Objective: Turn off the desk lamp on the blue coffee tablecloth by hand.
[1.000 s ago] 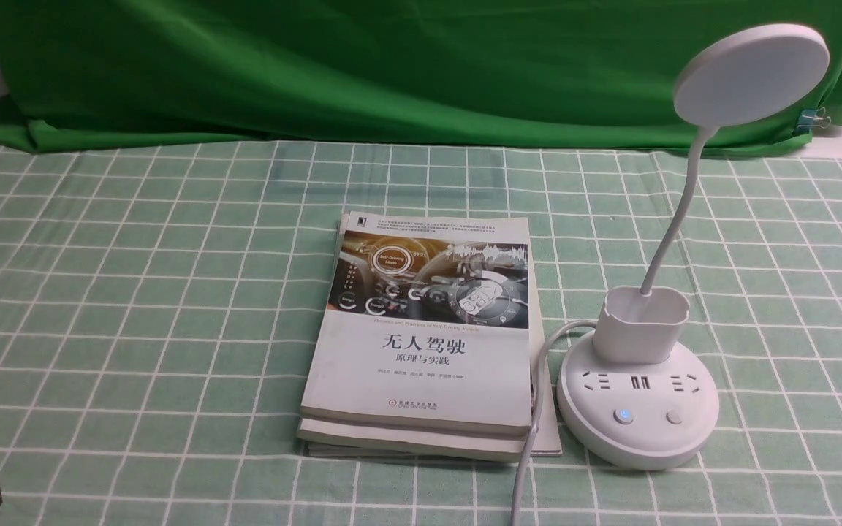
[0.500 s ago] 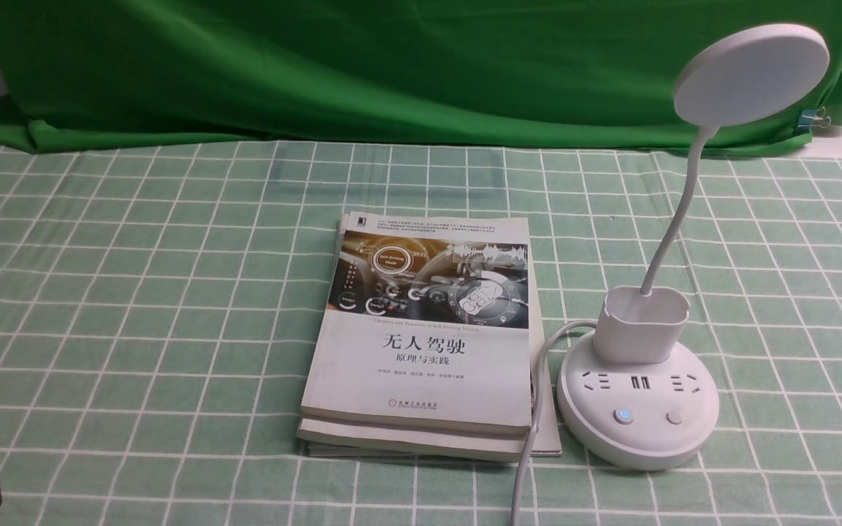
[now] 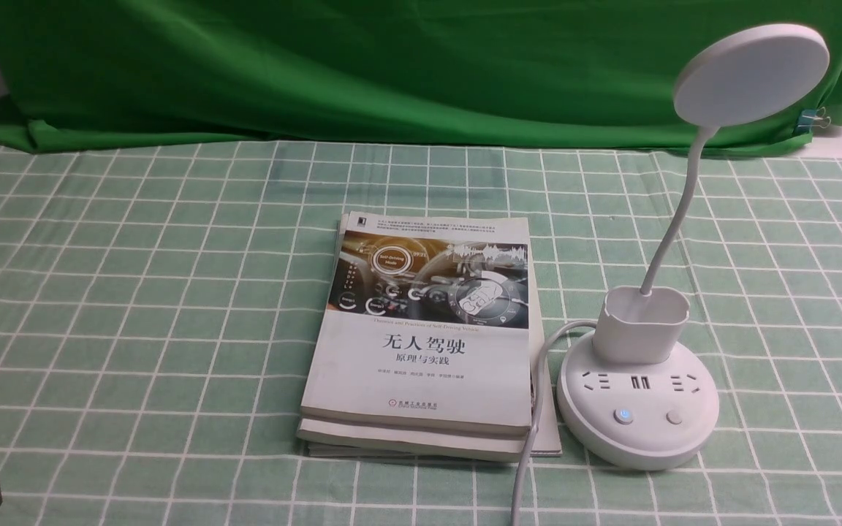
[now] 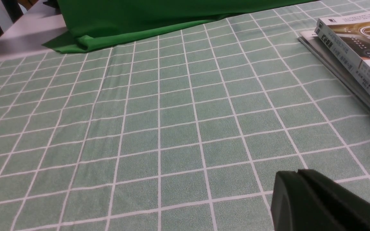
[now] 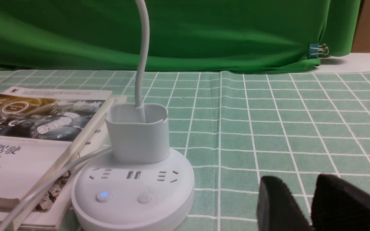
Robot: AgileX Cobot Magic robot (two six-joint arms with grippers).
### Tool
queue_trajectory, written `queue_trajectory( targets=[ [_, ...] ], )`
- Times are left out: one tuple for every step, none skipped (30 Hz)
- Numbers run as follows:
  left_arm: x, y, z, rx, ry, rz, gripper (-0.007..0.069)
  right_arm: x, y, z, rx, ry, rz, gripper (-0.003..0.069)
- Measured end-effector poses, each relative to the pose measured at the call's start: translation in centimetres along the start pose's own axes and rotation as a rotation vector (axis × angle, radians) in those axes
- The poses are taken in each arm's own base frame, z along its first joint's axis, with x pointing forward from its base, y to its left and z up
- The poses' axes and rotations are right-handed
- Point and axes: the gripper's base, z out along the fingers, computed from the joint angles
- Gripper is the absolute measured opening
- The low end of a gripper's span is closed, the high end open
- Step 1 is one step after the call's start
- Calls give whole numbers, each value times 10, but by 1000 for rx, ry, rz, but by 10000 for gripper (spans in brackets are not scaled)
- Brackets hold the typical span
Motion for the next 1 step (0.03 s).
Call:
queue_trajectory(
  targets=[
    [0,0,0,0,0,0,0,0,0,0,0,0,0,194]
  ],
)
